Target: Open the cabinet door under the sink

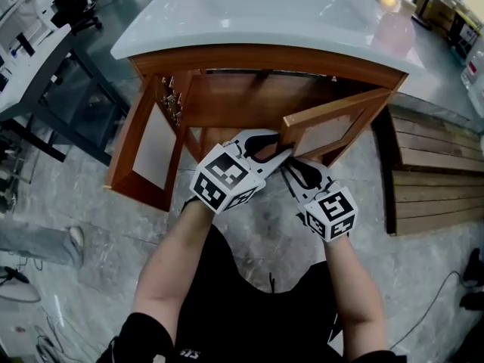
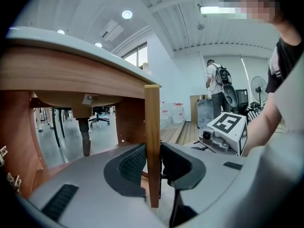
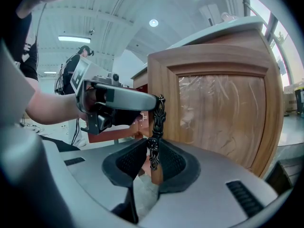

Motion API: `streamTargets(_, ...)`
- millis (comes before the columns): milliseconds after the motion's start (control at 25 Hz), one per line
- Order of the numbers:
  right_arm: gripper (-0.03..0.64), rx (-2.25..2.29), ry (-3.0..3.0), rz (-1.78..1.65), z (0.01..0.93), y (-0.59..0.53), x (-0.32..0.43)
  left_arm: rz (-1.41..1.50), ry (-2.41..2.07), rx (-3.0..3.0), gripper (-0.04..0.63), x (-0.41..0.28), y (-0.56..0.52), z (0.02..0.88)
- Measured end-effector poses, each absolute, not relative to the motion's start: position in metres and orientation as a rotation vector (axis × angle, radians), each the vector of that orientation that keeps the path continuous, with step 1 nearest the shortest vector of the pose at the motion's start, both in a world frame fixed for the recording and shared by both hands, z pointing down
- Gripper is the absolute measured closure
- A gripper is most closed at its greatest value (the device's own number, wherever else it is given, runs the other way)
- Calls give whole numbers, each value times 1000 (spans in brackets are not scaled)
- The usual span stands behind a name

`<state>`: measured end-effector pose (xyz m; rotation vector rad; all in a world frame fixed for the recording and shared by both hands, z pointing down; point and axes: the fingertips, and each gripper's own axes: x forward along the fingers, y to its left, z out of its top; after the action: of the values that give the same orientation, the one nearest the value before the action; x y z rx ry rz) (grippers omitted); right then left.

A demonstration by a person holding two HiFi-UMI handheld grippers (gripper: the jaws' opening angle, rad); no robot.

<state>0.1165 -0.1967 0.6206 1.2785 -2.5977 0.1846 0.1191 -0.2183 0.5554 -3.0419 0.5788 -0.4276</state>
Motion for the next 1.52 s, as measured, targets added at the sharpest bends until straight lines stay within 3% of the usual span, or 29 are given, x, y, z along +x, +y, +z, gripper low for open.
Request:
streamTargets(840, 506, 1312, -2569, 179, 620, -145, 142, -475, 440, -3048, 499, 137, -168, 554)
streamTargets(1520, 543, 1568, -2528, 237, 612, -82, 224, -489, 311, -3062, 492, 165, -120, 554)
